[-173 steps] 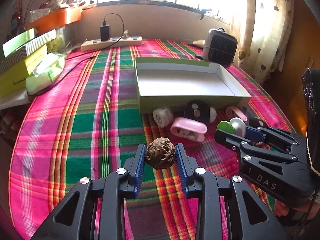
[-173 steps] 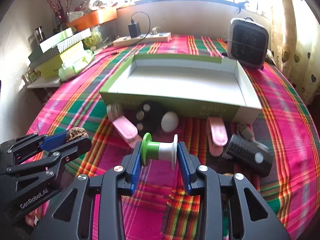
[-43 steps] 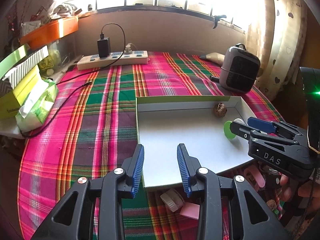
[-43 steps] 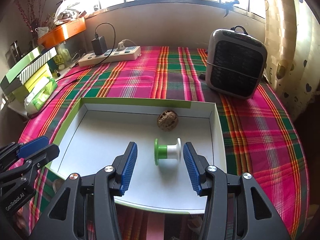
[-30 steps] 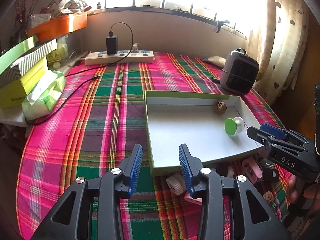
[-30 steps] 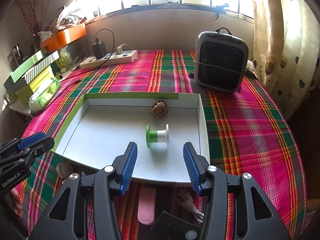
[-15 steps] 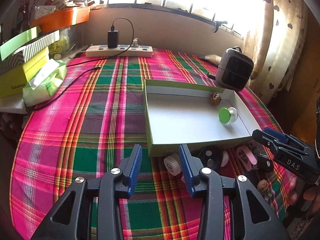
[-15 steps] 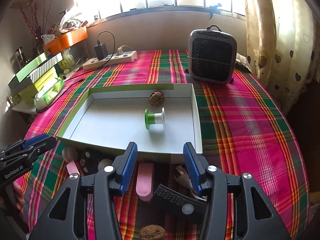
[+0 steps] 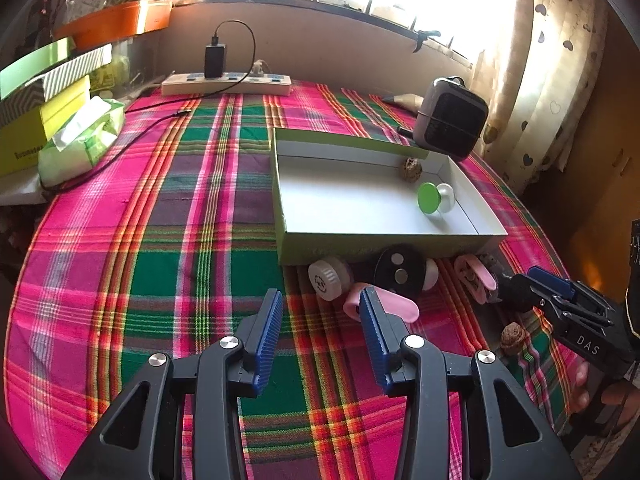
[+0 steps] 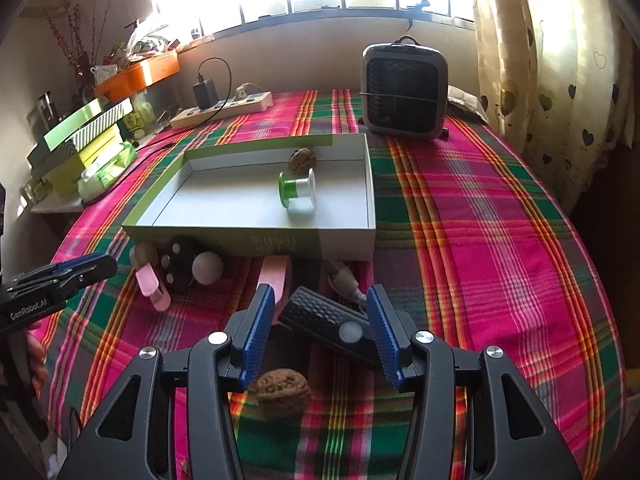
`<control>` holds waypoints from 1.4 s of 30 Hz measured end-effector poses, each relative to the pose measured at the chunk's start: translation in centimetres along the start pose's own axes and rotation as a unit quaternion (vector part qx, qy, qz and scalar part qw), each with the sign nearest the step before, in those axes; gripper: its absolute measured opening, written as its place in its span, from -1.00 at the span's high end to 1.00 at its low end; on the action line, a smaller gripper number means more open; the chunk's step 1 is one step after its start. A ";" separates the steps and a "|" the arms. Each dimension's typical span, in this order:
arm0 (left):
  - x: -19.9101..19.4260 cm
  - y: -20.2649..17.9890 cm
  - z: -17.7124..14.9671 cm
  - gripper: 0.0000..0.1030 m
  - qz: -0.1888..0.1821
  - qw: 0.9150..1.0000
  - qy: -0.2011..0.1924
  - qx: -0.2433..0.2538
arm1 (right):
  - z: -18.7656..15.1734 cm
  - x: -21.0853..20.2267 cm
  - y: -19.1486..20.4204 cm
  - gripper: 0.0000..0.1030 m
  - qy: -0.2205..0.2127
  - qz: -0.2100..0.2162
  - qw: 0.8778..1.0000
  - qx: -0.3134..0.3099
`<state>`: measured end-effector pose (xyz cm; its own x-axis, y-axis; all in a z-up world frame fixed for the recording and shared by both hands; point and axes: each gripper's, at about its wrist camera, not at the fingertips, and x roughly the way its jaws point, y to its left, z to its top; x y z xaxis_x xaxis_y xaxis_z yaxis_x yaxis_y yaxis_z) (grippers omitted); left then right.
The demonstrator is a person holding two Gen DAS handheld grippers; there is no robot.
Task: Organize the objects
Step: 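Withdraw the right gripper from the tray toward the walnut, then close the right gripper on the walnut while the left gripper grasps the pink clip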
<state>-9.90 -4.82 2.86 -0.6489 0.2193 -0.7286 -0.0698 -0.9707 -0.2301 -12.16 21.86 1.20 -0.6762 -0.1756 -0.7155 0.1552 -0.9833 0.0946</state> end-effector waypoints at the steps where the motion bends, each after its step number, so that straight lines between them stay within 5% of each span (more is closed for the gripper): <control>1: 0.0 -0.2 -0.1 0.25 -0.002 1.000 0.001 0.000 | -0.3 -0.1 0.0 0.04 0.001 0.002 1.000 0.000; 14: 0.5 -3.3 -0.3 0.24 -0.032 0.999 0.025 0.008 | -2.6 -0.8 0.9 -0.09 0.001 0.023 0.999 -0.023; 42: 1.4 -3.0 -1.0 0.24 0.044 0.998 0.048 -0.005 | -4.0 0.3 1.9 -0.09 0.023 0.049 0.997 -0.053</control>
<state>-9.85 -1.53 1.88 -0.5769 0.1412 -0.8046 -0.0078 -0.9859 -0.1674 -9.19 20.11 -1.62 -0.6210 -0.2651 -0.7376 0.2960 -0.9507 0.0925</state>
